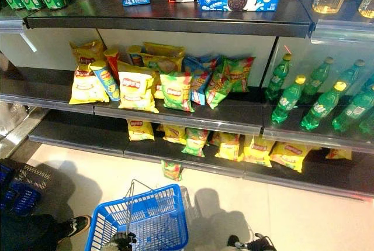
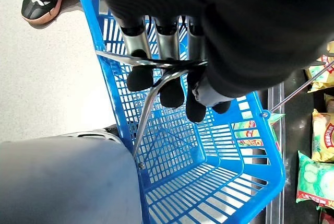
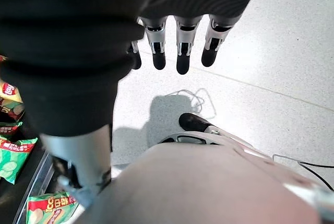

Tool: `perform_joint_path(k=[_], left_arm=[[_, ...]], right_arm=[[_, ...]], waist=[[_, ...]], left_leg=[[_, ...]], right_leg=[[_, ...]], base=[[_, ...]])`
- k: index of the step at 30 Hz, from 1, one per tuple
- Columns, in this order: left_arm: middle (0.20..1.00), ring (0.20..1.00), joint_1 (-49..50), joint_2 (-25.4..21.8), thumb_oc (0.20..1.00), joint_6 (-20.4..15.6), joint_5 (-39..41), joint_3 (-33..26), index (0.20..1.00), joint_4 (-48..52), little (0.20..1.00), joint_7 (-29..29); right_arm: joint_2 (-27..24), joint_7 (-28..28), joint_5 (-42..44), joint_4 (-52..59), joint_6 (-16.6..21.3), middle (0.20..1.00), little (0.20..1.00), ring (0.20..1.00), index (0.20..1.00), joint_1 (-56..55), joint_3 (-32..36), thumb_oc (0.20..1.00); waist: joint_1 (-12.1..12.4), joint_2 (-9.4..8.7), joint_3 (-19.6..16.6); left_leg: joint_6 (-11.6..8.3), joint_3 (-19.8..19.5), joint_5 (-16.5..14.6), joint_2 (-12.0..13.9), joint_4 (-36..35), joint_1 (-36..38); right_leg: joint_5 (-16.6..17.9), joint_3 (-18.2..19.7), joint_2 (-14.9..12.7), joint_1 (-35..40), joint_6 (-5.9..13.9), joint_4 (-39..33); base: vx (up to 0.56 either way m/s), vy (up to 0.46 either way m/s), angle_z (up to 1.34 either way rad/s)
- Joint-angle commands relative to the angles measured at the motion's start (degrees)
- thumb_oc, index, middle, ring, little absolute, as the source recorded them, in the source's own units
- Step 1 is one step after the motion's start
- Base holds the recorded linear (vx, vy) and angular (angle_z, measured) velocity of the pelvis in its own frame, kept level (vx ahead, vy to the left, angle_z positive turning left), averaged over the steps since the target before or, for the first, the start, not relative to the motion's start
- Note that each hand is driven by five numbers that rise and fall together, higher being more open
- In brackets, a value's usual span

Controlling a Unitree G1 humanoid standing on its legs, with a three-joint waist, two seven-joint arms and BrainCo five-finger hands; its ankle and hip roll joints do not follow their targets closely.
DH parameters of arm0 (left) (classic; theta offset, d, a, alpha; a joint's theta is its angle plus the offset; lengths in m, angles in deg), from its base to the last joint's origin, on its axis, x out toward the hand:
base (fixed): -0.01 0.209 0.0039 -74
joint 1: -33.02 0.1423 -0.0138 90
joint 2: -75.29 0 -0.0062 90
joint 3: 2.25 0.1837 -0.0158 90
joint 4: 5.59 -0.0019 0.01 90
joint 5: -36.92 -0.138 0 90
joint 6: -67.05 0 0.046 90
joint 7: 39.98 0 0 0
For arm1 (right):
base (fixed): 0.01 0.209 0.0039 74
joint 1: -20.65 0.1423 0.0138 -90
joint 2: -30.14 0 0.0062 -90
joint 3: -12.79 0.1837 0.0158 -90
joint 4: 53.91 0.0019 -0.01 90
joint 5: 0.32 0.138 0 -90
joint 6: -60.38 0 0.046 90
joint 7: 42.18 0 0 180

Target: Pick up the snacks into the basket

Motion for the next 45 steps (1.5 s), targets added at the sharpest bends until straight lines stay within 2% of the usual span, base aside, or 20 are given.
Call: perform_joint_path(k=[1, 6, 9, 11, 12, 13, 14, 20, 29, 35, 38, 41, 45], left_arm=[[0.2, 0.2, -1.42, 0.81, 0.2, 0.28, 0.56, -1.0, 0.2, -3.93, 0.2, -0.93], [0.2, 0.2, -1.85, 1.18, 0.2, 1.41, -3.37, -0.25, 0.2, -7.27, 0.2, -0.01], [0.2, 0.2, -1.74, 1.02, 0.2, 1.68, -5.94, 1.02, 0.2, -6.94, 0.2, 0.71], [0.2, 0.2, -1.42, 0.88, 0.2, 1.87, -8.04, 1.66, 0.2, -7.07, 0.2, 1.77], [0.2, 0.2, -1.19, 0.4, 0.2, 0.99, -8.67, 1.57, 0.2, -7.48, 0.2, 1.23], [0.2, 0.2, -1.2, 0.41, 0.2, 0.99, -8.67, 1.56, 0.2, -7.48, 0.2, 1.23], [0.2, 0.2, -1.08, 0.43, 0.2, 1.23, -8.22, 2.32, 0.2, -6.4, 0.2, 1.63], [0.2, 0.2, 0.61, 0.18, 0.2, 1.48, -10.06, 1.49, 0.2, -3.69, 0.2, 3.57], [0.2, 0.2, 0.27, -0.18, 0.2, 1.8, -12.7, 0.99, 0.2, -2.16, 0.2, 5.8], [0.2, 0.2, -1.12, -0.48, 0.2, 2.04, -12.71, 0.73, 0.2, -0.43, 0.2, 7.41], [0.2, 0.2, -1.87, -0.82, 0.2, 2.13, -12.89, 0.77, 0.2, 0.8, 0.2, 8.17], [0.2, 0.2, -2.39, -0.98, 0.2, 2.23, -12.85, 1.05, 0.2, 1.72, 0.2, 8.89], [0.2, 0.2, -3.67, -1.59, 0.2, 2.2, -13.1, 2.38, 0.2, 5.08, 0.2, 10.09]], right_arm=[[0.89, -0.29, 1.21, -3.95, 0.13, 1.0, 1.0, 1.0, 1.0, 3.27, -0.72, 1.0], [1.5, 0.2, 3.4, -4.39, 0.24, 1.0, 1.0, 1.0, 1.0, 3.59, -0.04, 1.0], [1.73, 0.87, 6.71, -1.84, 1.18, 1.0, 1.0, 1.0, 1.0, 3.71, 0.85, 1.0], [1.6, 2.54, 11.53, 3.97, 2.65, 1.0, 1.0, 1.0, 1.0, 3.83, 2.41, 1.0], [-0.49, 0.64, 14.11, 0.46, 2.83, 1.0, 1.0, 1.0, 1.0, 5.79, 4.49, 1.0], [-0.49, 0.64, 14.11, 0.44, 2.84, 1.0, 1.0, 1.0, 1.0, 5.81, 4.49, 1.0], [0.88, 2.23, 16.1, 5.38, 4.01, 1.0, 1.0, 1.0, 1.0, 4.96, 3.19, 1.0], [-1.53, 5.5, 15.36, 29.93, 6.71, 1.0, 1.0, 1.0, 1.0, -1.47, 6.78, 1.0], [-2.65, 7.95, 14.34, 42.41, 8.73, 1.0, 1.0, 1.0, 1.0, -3.14, 9.46, 1.0], [-3.47, 9.17, 16.38, 54.25, 10.33, 1.0, 1.0, 1.0, 1.0, -2.62, 11.23, 1.0], [-5.01, 10.07, 14.01, 59.78, 10.58, 1.0, 1.0, 1.0, 1.0, -2.15, 12.54, 1.0], [-5.65, 11.35, 13.72, 62.09, 11.1, 1.0, 1.0, 1.0, 1.0, -1.29, 13.62, 1.0], [-9.04, 14.12, 12.47, 65.12, 11.17, 1.0, 1.0, 1.0, 1.0, 3.1, 17.02, 1.0]], waist=[[0.29, -2.96, 1.27], [0.06, -3.01, -0.02], [-0.01, -2.88, -0.34], [-0.05, -2.89, -0.55], [0.26, -2.89, -0.65], [0.27, -2.89, -0.64], [0.46, -2.84, -0.51], [-0.04, -3.32, 0.19], [0.04, -3.99, 0.89], [-0.07, -4.54, 3.72], [-0.24, -4.7, 5.44], [-0.36, -4.71, 6.8], [-0.41, -4.6, 10.38]], left_leg=[[0.18, -2.72, 3.43, -1.44, -1.07, -4.91], [0.32, -2.38, 2.88, -1.55, -1.07, -4.15], [0.37, -2.29, 2.79, -1.57, -1.07, -4.05], [0.45, -2.11, 2.59, -1.71, -1.07, -3.85], [0.4, -2.12, 2.53, -1.72, -1.07, -3.79], [0.4, -2.12, 2.53, -1.71, -1.07, -3.78], [0.4, -2.05, 2.61, -1.75, -1.07, -3.83], [0.44, -1.79, 2.89, -1.72, -1.07, -4.41], [0.43, -2.02, 3.33, -1.63, -1.07, -5.67], [0.34, -1.95, 4.35, -1.35, -1.07, -8.31], [0.4, -2.02, 4.95, -1.19, -1.07, -10.02], [0.47, -2.05, 5.33, -1.24, -1.07, -11.2], [0.66, -2.13, 6.31, -1.49, -1.07, -14.5]], right_leg=[[-4.18, 1.01, -0.35, 3.38, 1.44, 0.54], [-4.47, 1.12, -0.44, 3.97, 1.45, 0.54], [-4.5, 1.26, -0.46, 3.97, 1.49, 0.54], [-4.46, 1.42, -0.5, 3.93, 1.5, 0.54], [-4.52, 1.42, -0.49, 4.01, 1.53, 0.54], [-4.51, 1.43, -0.48, 4.02, 1.53, 0.54], [-4.47, 1.51, -0.48, 3.95, 1.57, 0.54], [-4.12, 1.88, -0.5, 3.15, 1.81, 0.54], [-3.57, 1.87, -0.57, 1.95, 2.0, 0.54], [-2.51, 2.27, -0.44, -0.96, 2.09, 0.54], [-1.95, 2.46, -0.41, -2.75, 2.15, 0.54], [-1.48, 2.65, -0.37, -4.01, 2.14, 0.54], [-0.31, 2.9, -0.5, -7.42, 2.2, 0.61]], base=[[0.0, 0.0, 0.0], [0.01, 0.007, 0.0], [0.0, 0.0, 0.0], [0.01, 0.005, -0.02], [0.01, 0.003, -0.05], [0.0, 0.005, -0.12], [-0.02, 0.015, -0.12], [-0.01, 0.005, -0.01], [-0.01, -0.003, -0.01], [-0.08, -0.013, -0.02], [-0.09, -0.009, -0.02], [-0.09, -0.001, -0.04], [-0.09, 0.003, -0.04]])
